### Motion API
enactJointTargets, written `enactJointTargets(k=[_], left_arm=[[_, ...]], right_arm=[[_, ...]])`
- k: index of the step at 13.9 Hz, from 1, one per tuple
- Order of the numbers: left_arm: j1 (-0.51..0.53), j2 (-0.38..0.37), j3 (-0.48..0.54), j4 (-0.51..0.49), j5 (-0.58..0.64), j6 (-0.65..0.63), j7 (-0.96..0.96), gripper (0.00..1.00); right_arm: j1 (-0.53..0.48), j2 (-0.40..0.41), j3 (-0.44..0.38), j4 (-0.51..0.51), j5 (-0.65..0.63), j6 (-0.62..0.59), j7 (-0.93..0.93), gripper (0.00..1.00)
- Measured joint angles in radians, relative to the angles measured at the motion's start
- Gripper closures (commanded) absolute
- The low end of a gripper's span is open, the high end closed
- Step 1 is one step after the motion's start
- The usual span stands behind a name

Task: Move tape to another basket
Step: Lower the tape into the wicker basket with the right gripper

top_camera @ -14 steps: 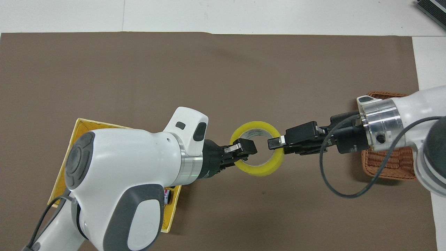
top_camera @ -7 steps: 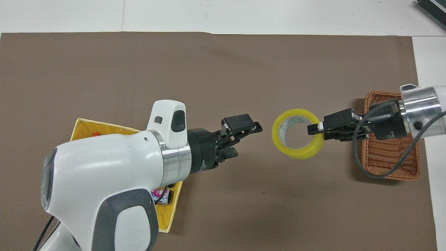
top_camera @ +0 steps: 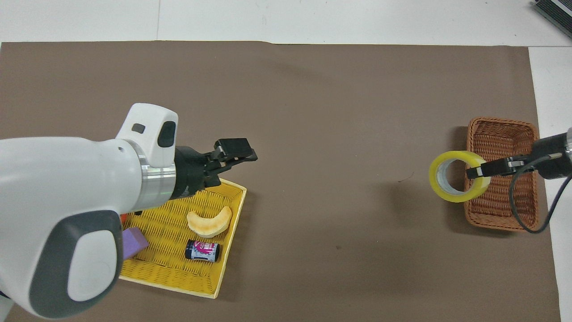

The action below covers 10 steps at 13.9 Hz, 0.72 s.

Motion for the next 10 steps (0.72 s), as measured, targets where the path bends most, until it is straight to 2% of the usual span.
enactJointTargets(k=[3, 6, 10], left_arm=[[0.115, 0.003, 0.004, 0.000, 0.086, -0.049, 0.183, 0.00], [0.148, 0.004, 0.005, 0.012, 0.338, -0.142, 0.270, 0.00], [0.246, 0.021, 0.006, 0.106, 0.440, -0.293, 0.438, 0.00]], right_arm=[[-0.076, 0.018, 0.000, 0.004, -0.001, -0.005, -0.036, 1.00], [-0.155, 0.046, 0.000, 0.008, -0.001, -0.015, -0.127, 1.00], [-0.208, 0.128, 0.001, 0.057, 0.000, -0.017, -0.221, 1.00]])
